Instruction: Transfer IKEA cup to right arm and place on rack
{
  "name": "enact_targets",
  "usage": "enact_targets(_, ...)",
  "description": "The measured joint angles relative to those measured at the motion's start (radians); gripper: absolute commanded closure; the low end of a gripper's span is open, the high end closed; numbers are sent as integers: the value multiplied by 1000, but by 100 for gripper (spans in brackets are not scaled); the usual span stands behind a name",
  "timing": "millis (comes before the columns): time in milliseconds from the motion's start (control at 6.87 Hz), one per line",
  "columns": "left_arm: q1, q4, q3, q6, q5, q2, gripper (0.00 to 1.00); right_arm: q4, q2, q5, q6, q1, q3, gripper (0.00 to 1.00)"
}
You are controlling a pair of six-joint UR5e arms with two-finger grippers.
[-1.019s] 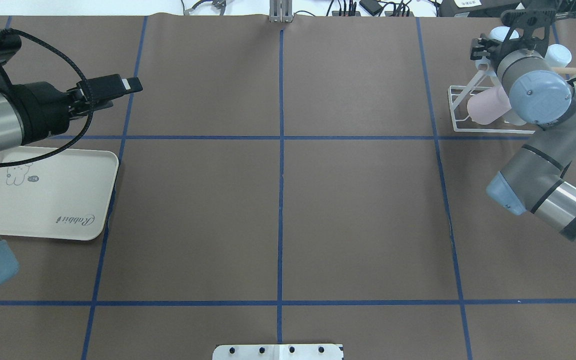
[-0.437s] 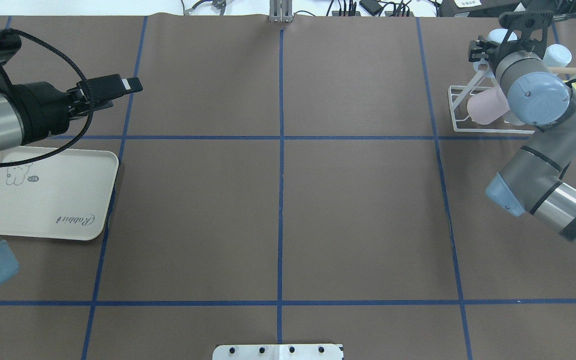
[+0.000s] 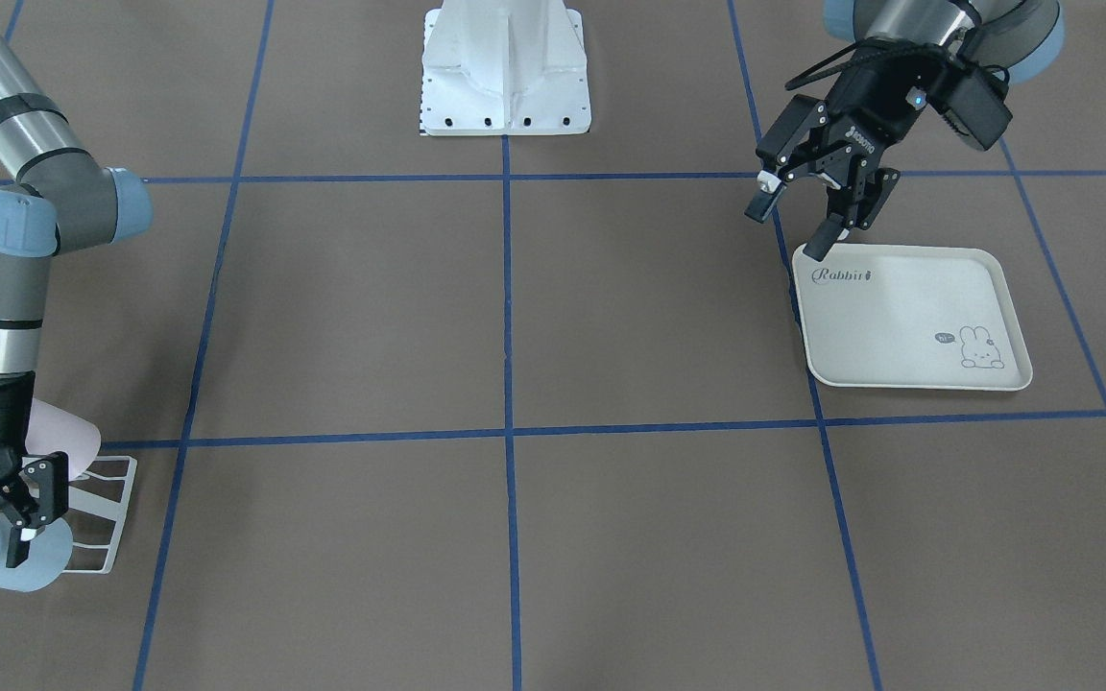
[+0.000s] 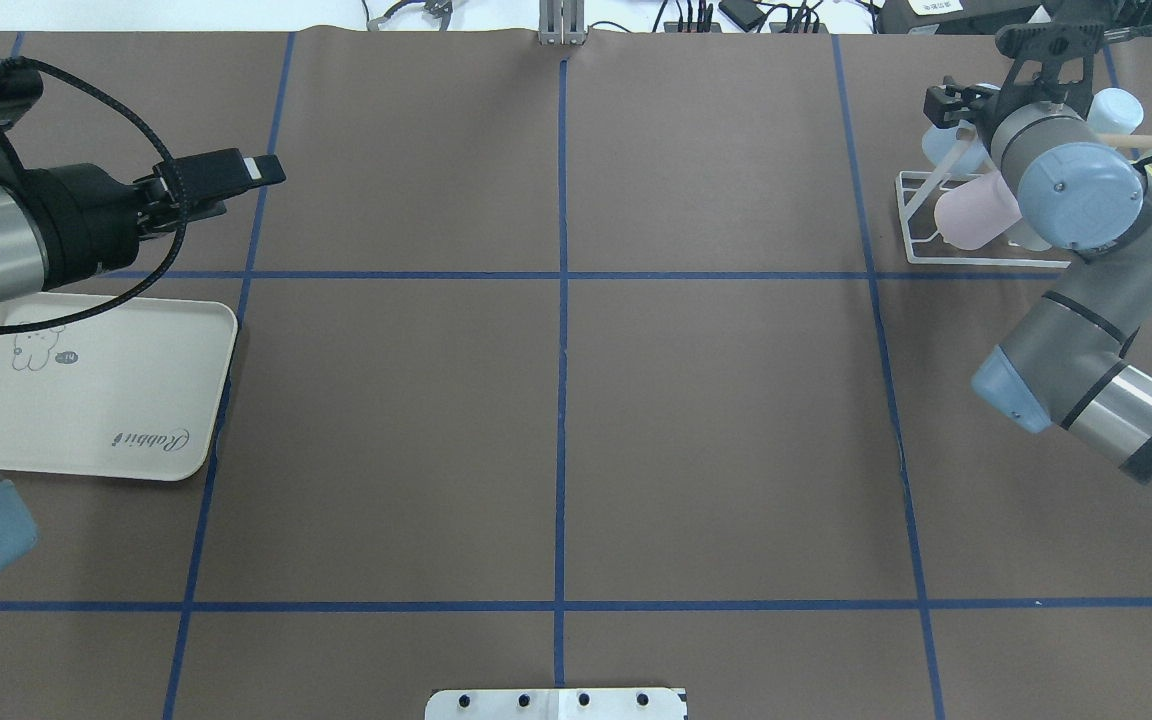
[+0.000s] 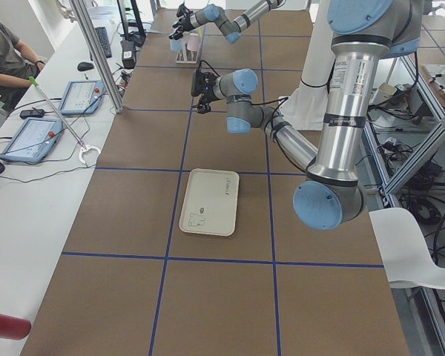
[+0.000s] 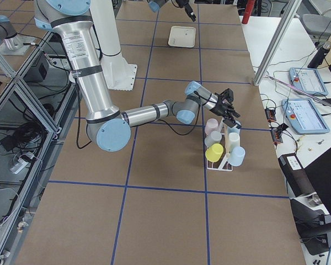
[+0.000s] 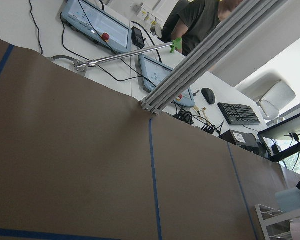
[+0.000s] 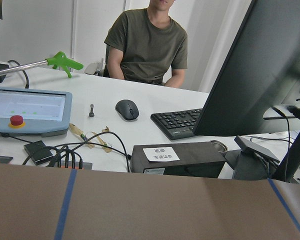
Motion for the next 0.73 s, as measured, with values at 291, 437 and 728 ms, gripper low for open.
enact_targets(291,-1,0,-1,3,0,0,0,-7,-5,73,-10,25,37,0)
enact_targets(437,-3,1,-6,9,-2,1,0,-21,-10,143,-22,62,68,0)
enact_targets(728,-30,10,-16,30,-46,3,0,-147,-40,315,-97,173,201,0)
